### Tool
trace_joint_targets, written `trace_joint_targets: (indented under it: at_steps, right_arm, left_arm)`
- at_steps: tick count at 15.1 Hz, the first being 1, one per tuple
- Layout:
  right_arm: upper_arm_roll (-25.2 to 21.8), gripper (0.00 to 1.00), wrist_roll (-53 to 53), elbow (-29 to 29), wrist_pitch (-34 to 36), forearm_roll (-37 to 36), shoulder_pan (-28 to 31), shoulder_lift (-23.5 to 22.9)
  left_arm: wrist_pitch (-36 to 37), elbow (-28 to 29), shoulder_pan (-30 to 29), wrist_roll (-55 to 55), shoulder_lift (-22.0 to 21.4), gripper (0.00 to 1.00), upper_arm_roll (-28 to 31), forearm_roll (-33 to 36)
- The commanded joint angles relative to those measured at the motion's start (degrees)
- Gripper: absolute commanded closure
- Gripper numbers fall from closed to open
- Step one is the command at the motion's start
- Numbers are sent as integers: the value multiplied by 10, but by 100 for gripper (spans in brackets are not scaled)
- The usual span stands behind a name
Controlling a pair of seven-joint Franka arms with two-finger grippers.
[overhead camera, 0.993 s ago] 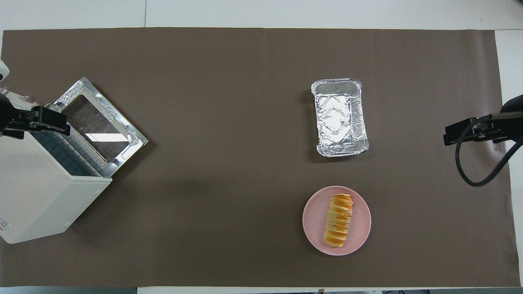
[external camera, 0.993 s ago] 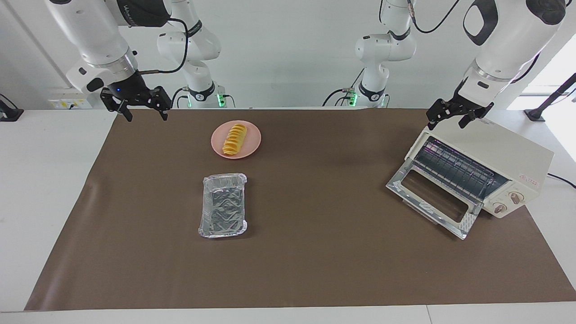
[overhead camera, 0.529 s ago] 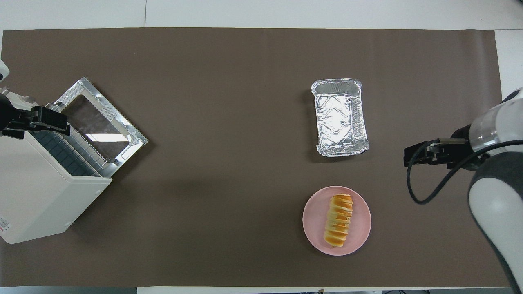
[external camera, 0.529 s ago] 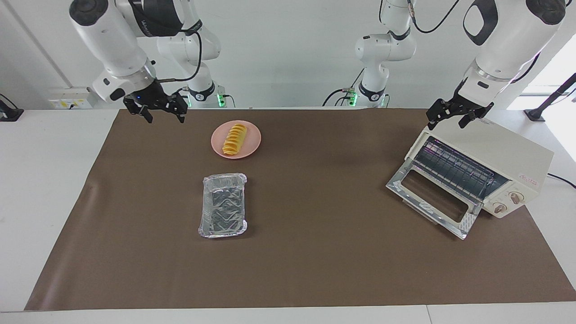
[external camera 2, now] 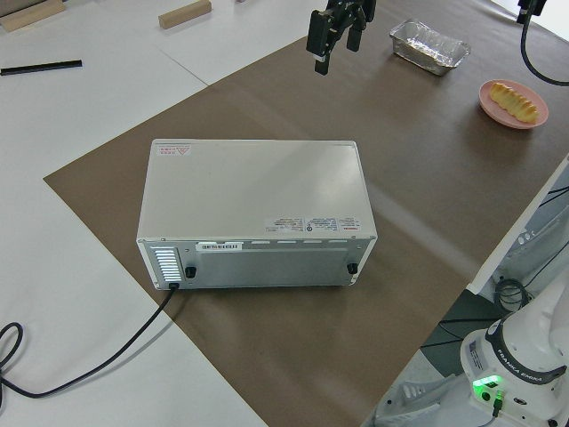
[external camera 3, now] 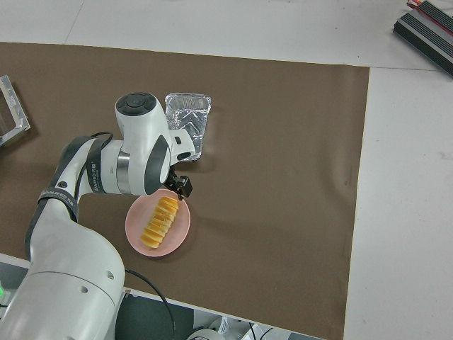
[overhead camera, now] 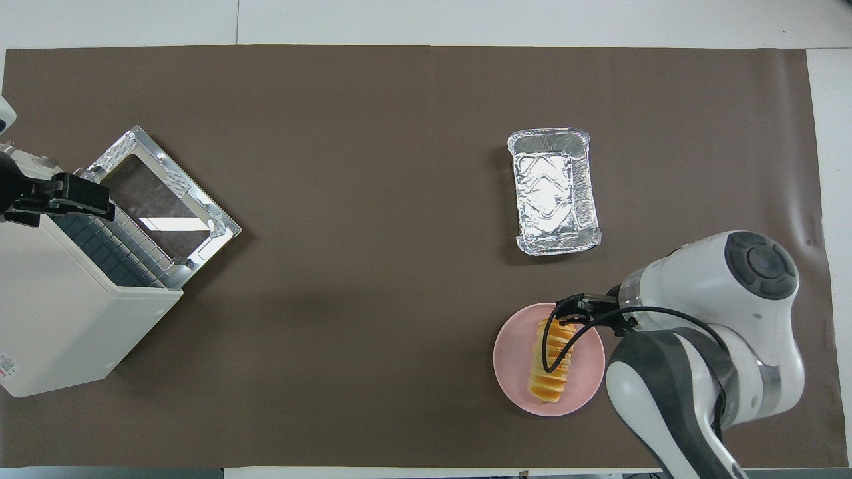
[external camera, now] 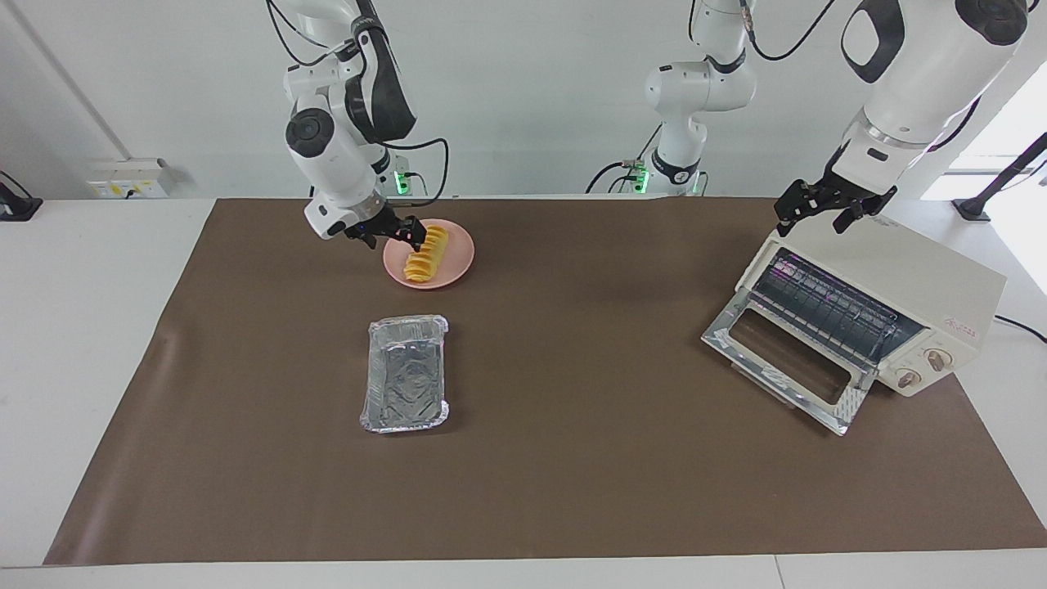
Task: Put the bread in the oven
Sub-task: 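Reach the right gripper down to the bread roll and grasp it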
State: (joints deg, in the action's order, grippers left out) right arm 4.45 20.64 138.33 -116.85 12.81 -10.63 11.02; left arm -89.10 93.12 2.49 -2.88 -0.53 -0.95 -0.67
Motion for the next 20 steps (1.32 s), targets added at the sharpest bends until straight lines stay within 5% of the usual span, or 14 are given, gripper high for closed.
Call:
trace_joint_targets:
  at_steps: [1,5,7,10,15,20]
  right_arm:
    - [-1,1,49,35,-48,13,-31,-6]
    - [-1,3,52,75,-83,35,-35,-13]
    - [-1,13,51,83,-87,35,-35,-11]
    - [-1,40,51,90,-101,35,-35,-10]
    - [-1,100,47,91,-110,35,-35,-11]
    - [-1,100,50,20,-40,35,-33,-11]
  left_arm:
    - [7,6,-4,0,-10,0,-2,6]
    - [7,6,-4,0,-11,0,-2,6]
    - [7,6,-4,0,-10,0,-2,6]
    - [7,6,-4,0,-10,0,-2,6]
    - [7,6,-4,0,-11,0,-2,6]
    - [7,6,-4,0,-10,0,-2,6]
